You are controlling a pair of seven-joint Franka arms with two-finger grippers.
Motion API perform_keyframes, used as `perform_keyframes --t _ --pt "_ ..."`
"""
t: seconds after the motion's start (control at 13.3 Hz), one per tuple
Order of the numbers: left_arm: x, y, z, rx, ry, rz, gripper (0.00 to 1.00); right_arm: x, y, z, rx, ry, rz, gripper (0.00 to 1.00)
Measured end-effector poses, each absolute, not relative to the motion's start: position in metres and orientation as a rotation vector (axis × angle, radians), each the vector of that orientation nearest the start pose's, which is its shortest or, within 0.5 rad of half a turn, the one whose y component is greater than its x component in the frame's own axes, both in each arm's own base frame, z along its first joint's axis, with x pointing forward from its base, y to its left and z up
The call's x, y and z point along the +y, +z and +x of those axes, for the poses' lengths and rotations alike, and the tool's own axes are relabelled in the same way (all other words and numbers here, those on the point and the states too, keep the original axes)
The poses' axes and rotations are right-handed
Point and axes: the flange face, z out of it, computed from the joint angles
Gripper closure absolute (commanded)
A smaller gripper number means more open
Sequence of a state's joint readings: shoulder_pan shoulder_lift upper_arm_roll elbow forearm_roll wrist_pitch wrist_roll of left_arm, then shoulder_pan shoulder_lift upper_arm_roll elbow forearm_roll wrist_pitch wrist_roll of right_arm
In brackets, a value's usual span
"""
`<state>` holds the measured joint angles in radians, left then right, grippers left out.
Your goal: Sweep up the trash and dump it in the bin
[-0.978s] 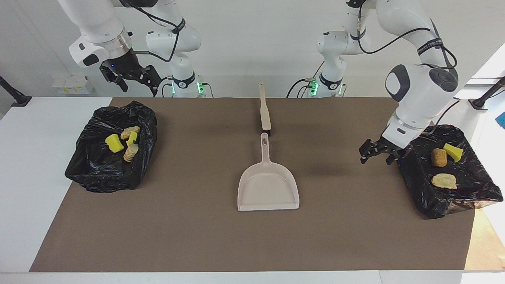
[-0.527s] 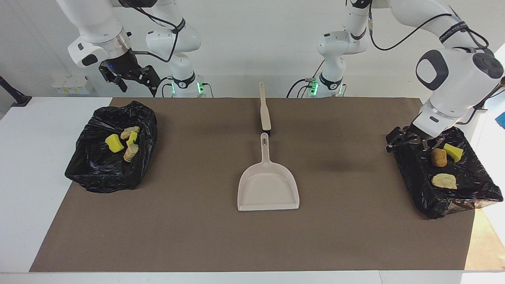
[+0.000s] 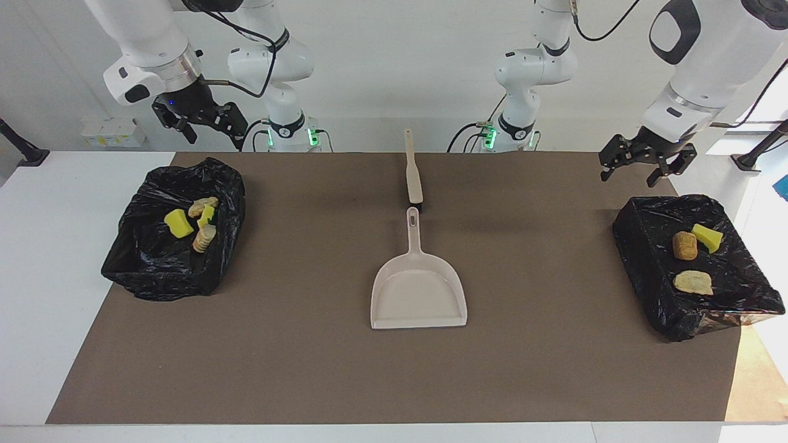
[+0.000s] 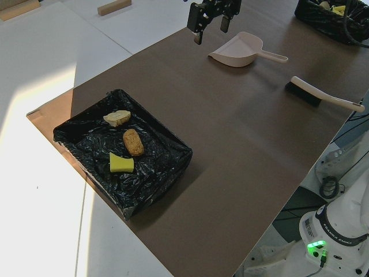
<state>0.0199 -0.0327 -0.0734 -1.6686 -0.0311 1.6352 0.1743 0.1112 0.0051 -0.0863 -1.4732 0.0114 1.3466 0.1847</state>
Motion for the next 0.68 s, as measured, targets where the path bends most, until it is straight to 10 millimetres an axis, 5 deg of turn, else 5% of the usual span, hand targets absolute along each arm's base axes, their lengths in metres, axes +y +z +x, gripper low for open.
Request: perform_keyframes --t 0.3,0.68 --pt "-0.084 0.599 0.539 0.342 0.013 -3.149 0.00 0.013 0.650 0.534 0.254 0.175 -3.128 0.00" --pt "-0.042 0.620 0.533 0.437 0.016 -3.130 0.00 0.014 0.649 0.535 0.252 0.165 -3.129 0.00"
